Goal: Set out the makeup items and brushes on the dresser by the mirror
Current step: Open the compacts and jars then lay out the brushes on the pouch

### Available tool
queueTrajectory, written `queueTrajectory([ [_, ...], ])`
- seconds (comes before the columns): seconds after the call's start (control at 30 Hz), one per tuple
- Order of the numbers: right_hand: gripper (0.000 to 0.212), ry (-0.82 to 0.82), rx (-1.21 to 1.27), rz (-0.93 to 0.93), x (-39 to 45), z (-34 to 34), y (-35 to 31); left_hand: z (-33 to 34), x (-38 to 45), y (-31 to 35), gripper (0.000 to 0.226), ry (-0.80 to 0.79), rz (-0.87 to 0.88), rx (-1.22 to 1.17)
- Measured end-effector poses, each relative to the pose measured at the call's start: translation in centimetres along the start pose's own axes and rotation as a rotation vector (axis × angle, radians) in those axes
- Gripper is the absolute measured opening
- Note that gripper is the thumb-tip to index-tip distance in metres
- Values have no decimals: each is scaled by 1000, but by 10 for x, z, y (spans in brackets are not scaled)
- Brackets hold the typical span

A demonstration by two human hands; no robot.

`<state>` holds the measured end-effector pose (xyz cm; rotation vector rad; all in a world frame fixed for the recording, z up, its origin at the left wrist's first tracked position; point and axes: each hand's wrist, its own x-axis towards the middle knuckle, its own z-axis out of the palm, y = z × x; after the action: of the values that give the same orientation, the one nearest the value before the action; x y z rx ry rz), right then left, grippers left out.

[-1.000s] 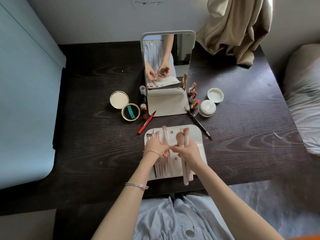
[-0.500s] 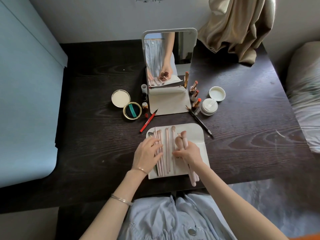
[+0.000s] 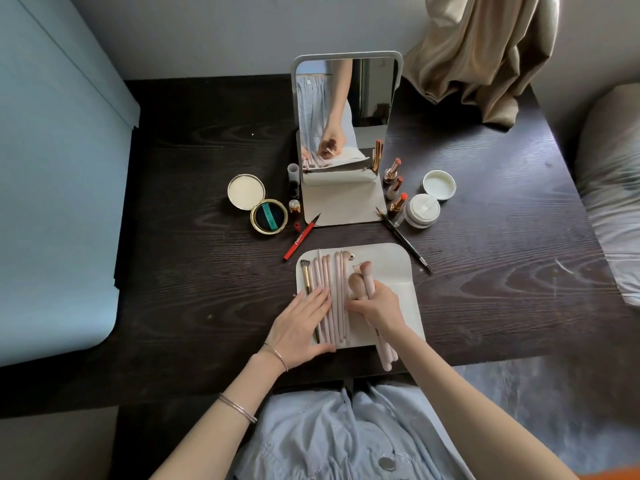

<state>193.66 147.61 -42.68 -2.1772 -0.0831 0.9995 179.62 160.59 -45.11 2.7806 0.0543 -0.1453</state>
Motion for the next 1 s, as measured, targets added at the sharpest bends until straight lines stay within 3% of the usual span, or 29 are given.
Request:
queueTrajectory([
  [0.2,25,4,8,-21,-3,3,4,1,-6,-3,76,78,39,-27],
  [0.4,28,-8,30,-21,-4,3,3,2,-10,-2,96,39,-11,16],
  [0.73,26,-12,26,-36,-2,3,6,0,-2,3,100,-38,-46,92],
  [1.0,31,-13,17,-49,-2,3,7,-2,3,11,83,27,-45,103],
])
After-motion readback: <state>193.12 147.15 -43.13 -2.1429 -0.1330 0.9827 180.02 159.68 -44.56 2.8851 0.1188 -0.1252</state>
